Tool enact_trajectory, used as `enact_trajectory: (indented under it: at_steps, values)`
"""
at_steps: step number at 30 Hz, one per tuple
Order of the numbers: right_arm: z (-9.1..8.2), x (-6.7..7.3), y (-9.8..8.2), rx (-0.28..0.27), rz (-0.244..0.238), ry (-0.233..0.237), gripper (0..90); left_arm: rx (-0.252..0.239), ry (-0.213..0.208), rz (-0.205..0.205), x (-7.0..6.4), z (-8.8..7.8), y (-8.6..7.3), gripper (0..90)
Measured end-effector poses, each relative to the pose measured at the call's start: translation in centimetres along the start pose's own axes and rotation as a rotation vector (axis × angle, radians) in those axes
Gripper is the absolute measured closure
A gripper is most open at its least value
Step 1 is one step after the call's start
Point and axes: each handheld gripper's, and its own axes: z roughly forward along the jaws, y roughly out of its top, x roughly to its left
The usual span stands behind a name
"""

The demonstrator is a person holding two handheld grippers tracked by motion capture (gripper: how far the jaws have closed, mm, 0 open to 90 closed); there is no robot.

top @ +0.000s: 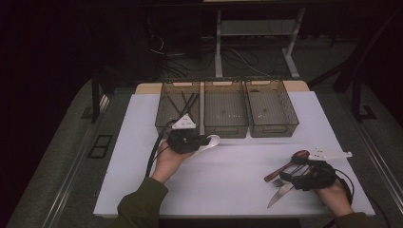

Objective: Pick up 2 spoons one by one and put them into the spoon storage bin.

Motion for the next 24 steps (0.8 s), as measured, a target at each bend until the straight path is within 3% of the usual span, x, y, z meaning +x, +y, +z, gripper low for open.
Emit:
enact_trajectory:
  at_steps: [24]
  values:
    - [-0.1,-0.1,-0.1,-0.001,0.009,0.001,14.0,-0.030,0.006,0.046,1.5,2.9,5.6,82.4]
